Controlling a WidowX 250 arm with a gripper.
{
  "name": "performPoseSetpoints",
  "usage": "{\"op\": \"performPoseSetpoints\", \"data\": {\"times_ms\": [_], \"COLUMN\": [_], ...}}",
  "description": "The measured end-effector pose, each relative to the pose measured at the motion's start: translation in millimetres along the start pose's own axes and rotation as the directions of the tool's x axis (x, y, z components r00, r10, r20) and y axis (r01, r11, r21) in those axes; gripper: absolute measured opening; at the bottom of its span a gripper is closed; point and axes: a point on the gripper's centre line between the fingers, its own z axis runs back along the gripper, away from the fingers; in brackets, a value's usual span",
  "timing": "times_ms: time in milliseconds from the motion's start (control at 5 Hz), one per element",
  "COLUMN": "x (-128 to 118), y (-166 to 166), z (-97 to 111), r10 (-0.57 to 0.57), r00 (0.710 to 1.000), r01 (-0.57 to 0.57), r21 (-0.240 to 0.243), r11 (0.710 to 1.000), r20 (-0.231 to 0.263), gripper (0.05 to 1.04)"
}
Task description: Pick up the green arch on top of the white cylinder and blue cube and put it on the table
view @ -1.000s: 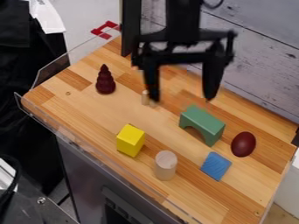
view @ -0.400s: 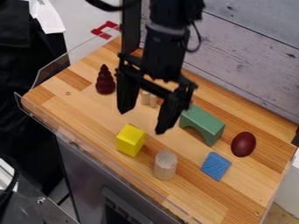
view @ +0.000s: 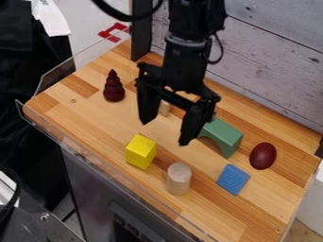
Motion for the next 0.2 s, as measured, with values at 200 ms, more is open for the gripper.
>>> {"op": "performPoseSetpoints", "data": {"times_ms": [200], "x": [5.4], "y": [-3.5], "z": [4.9], "r10": [0.049], "r00": [0.996], "r01": [-0.048], "r21": [-0.023], "r11": [0.999], "r20": [0.069], "gripper": [1.000]}}
